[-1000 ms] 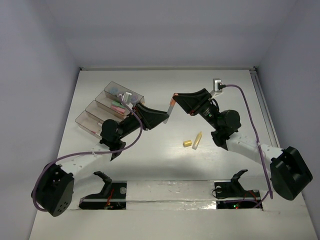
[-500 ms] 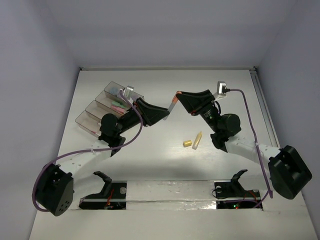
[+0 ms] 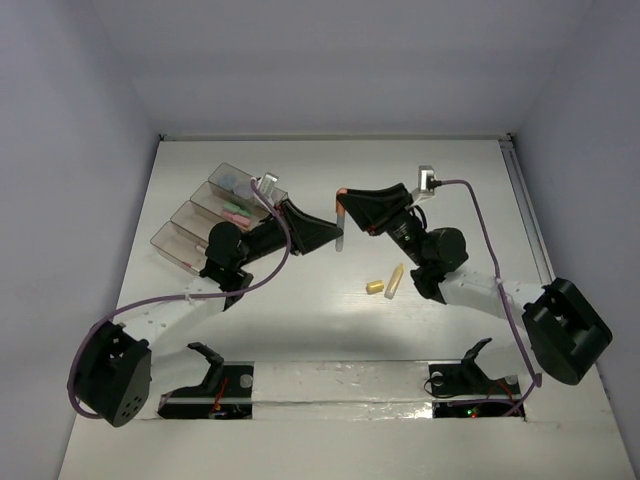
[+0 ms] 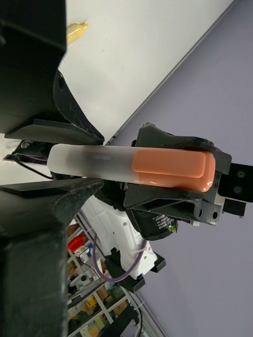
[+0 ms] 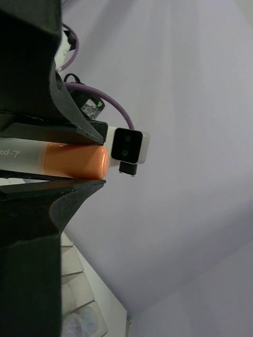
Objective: Sort the stationery into containers
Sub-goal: Close the pen cap on the pen, then place the pen in the storage box.
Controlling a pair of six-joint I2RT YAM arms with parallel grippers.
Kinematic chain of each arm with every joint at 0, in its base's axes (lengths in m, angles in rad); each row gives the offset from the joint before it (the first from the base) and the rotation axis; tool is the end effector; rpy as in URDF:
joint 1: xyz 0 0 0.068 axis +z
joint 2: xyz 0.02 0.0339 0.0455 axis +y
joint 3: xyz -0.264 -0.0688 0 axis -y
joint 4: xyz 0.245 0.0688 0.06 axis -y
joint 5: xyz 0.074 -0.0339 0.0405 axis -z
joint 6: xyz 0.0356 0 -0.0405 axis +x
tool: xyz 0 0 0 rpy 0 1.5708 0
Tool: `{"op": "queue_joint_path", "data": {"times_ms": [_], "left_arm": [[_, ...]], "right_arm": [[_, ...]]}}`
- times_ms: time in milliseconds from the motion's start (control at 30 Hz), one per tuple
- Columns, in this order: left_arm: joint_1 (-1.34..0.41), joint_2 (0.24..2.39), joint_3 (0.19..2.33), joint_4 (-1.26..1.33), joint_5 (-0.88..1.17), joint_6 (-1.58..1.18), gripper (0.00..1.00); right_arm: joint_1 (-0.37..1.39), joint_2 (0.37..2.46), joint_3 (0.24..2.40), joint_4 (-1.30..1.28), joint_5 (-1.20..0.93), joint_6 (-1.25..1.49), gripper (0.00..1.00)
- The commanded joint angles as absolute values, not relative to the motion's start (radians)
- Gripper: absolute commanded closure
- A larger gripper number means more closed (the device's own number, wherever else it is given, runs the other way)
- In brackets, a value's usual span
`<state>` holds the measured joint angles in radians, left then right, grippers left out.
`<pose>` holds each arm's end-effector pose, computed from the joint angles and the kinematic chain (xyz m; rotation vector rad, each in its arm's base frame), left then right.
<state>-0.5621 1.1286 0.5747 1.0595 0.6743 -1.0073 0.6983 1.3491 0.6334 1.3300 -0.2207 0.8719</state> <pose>0.1879 -0.1446 0.3236 0.4244 1.3073 -1.7092 0.2057 0.1828 0.3182 -0.1345 1.0813 1.5365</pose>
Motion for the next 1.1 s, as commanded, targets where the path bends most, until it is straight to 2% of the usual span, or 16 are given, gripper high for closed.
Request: {"op": "queue_joint_path", "data": {"times_ms": [0, 133, 167, 233, 267, 300, 367, 400, 467, 633, 700, 800, 833, 1000, 1067], "left_arm": [[-0.54, 1.068, 0.736, 1.376, 0.503, -1.035, 1.0], [-0.54, 1.046, 0.724, 1.335, 0.503, -1.014, 1.0], [-0.54, 1.043, 0.716, 1.33, 0.505, -1.012, 1.0], [-0.54, 1.031, 0.689, 1.309, 0.503, -1.005, 1.0], [-0.54, 1.023, 0.677, 1.299, 0.5, -0.999, 1.0], [-0.54, 1.017, 0.666, 1.29, 0.499, -0.994, 1.0], [-0.54, 0.988, 0.629, 1.241, 0.488, -0.964, 1.0], [-0.54, 0.979, 0.615, 1.227, 0.485, -0.957, 1.0], [-0.54, 0.954, 0.566, 1.213, 0.474, -0.953, 1.0], [-0.529, 0.904, 0.473, 1.187, 0.437, -0.951, 1.0], [-0.529, 0.876, 0.456, 1.149, 0.42, -0.925, 1.0], [-0.518, 0.804, 0.448, 0.985, 0.353, -0.872, 1.0], [-0.518, 0.767, 0.456, 0.85, 0.283, -0.821, 1.0], [-0.483, 0.69, 0.543, 0.36, 0.011, -0.715, 1.0], [-0.468, 0.67, 0.557, 0.257, -0.139, -0.718, 1.0]], "right_arm": [[0.776, 1.396, 0.563, 1.074, -0.488, 0.773, 1.0], [0.776, 1.364, 0.564, 1.06, -0.482, 0.769, 0.99], [0.776, 1.356, 0.569, 1.045, -0.476, 0.769, 0.94], [0.776, 1.327, 0.584, 1.026, -0.454, 0.764, 0.8], [0.776, 1.318, 0.591, 1.008, -0.437, 0.764, 0.62], [0.776, 1.306, 0.601, 0.994, -0.424, 0.764, 0.52], [0.776, 1.266, 0.612, 0.953, -0.387, 0.758, 0.35], [0.776, 1.252, 0.618, 0.939, -0.377, 0.755, 0.31], [0.767, 1.22, 0.635, 0.908, -0.362, 0.744, 0.28], [0.767, 1.183, 0.646, 0.902, -0.338, 0.749, 0.27], [0.758, 1.155, 0.637, 0.885, -0.322, 0.747, 0.2], [0.749, 1.114, 0.617, 0.842, -0.304, 0.729, 0.13], [0.749, 1.083, 0.612, 0.825, -0.296, 0.715, 0.13], [0.749, 0.985, 0.604, 0.557, -0.191, 0.623, 0.13], [0.749, 0.936, 0.601, 0.443, -0.163, 0.585, 0.14]]}}
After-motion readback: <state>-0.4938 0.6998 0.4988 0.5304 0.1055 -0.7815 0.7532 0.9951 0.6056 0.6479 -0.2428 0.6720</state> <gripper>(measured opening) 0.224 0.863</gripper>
